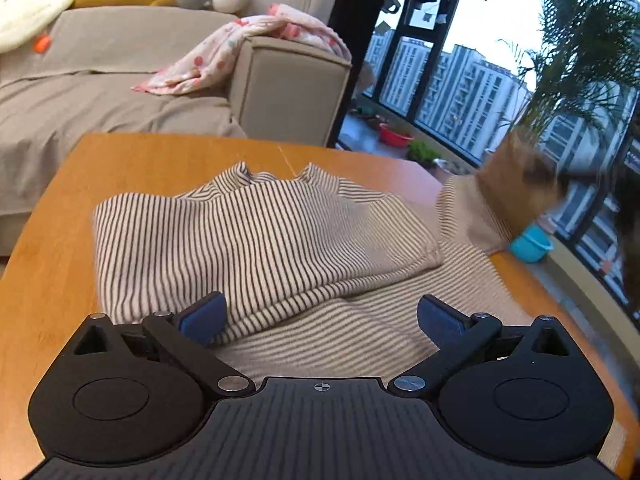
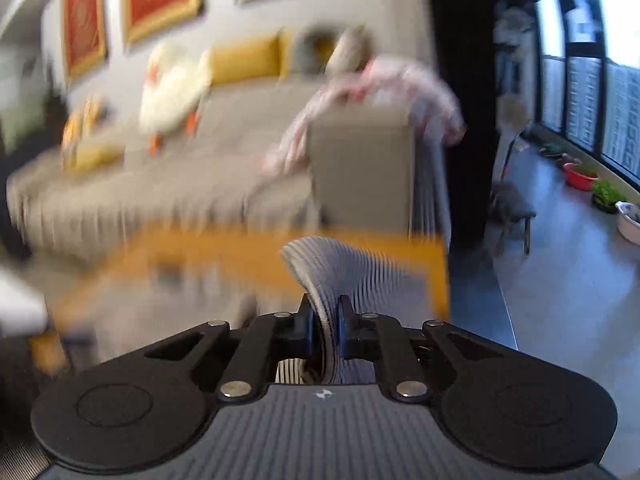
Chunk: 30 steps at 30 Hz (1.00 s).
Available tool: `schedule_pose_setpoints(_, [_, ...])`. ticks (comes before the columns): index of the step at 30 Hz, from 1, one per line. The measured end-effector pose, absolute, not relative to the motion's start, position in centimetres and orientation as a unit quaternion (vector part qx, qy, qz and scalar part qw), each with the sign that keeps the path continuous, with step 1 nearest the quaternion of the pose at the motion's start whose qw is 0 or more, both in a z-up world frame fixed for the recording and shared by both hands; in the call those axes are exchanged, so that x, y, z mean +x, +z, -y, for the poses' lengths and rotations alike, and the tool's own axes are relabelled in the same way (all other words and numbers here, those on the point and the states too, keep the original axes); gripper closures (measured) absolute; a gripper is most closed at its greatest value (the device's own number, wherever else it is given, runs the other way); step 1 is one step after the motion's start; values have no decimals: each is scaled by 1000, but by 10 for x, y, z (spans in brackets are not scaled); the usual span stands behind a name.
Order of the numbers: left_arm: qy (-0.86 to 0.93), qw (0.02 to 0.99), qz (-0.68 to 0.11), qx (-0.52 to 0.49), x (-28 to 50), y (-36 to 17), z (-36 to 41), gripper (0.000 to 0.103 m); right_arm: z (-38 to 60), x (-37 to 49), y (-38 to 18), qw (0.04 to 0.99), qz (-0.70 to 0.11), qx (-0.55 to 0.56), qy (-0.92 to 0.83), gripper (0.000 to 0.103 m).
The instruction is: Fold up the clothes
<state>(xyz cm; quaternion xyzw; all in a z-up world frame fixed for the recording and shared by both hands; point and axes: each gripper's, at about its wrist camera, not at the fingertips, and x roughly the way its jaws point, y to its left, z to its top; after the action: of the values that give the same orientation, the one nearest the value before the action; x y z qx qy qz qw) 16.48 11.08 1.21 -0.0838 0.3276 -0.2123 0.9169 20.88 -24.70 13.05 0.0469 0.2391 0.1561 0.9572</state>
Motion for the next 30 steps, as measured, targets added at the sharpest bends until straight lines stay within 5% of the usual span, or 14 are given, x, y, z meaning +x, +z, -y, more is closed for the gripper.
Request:
schedule_pose_setpoints(7, [-214, 910, -333, -124, 148, 17, -124, 0, 164, 228, 227, 937, -161, 71, 302, 93])
schedule_pose_setpoints(16, [-224, 905, -332, -146, 117, 19, -131, 0, 23, 245, 179, 893, -222, 31, 390, 91])
schedule_pose_setpoints(19, [-223, 904, -333, -148, 113, 19, -134, 0, 12, 243, 162, 885, -238, 43, 398, 82])
schedule_pose_setpoints(21, [-220, 906, -330, -150, 113, 21, -137, 0, 21, 241, 161, 884, -235, 65, 399, 54])
schedule_pose_setpoints(30, [-181, 913, -313, -188, 135, 29, -153, 0, 91, 238, 131, 903, -251, 93, 337, 23])
